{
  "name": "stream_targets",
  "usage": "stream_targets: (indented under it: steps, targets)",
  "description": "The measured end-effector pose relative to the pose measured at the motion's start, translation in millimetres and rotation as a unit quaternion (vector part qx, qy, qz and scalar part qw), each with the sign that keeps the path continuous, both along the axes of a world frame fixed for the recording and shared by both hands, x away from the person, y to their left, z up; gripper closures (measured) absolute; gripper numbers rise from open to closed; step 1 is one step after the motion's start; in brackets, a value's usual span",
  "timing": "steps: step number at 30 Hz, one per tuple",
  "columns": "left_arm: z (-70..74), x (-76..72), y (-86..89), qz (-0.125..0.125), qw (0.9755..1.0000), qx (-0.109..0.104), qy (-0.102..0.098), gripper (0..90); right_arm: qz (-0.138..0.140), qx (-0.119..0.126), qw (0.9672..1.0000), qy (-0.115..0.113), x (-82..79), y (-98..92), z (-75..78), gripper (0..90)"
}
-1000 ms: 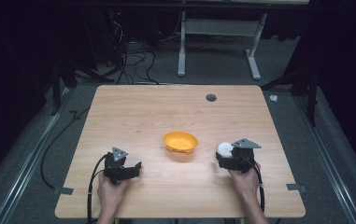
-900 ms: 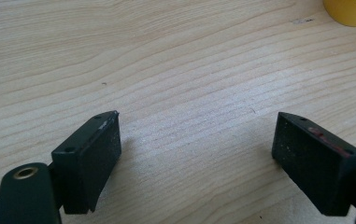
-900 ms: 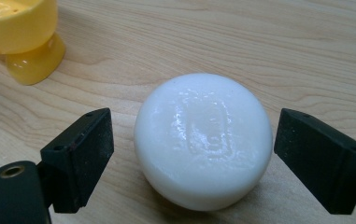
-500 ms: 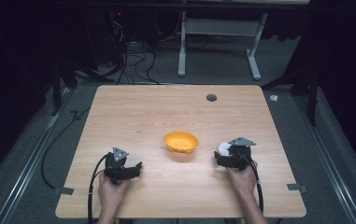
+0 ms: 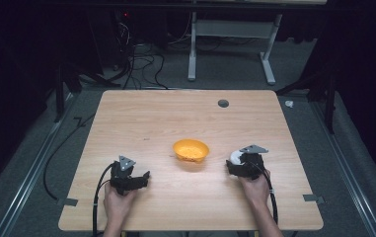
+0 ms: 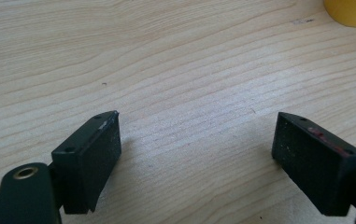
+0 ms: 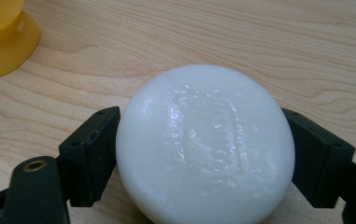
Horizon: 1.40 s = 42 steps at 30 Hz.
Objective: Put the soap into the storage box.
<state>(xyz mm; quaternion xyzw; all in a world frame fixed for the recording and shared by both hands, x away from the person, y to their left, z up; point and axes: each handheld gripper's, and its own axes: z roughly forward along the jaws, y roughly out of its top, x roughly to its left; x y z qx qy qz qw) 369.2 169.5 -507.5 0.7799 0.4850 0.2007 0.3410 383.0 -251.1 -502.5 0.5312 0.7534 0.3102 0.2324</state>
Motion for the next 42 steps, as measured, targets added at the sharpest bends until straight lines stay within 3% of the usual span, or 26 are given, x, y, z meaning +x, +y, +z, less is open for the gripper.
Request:
stream_targets:
  steps: [19, 42]
  targets:
    - [0.0, -0.1, 0.0, 0.002, 1.0000, -0.001, 0.000, 16.6, -0.002, -0.001, 1.0000, 0.000, -2.9, 0.3, 2.3, 25.4]
    - [0.0, -0.2, -0.1, 0.001, 1.0000, -0.001, -0.001, 16.7, 0.032, 0.023, 0.9989, -0.027, -20.4, 0.1, 38.5, 25.5]
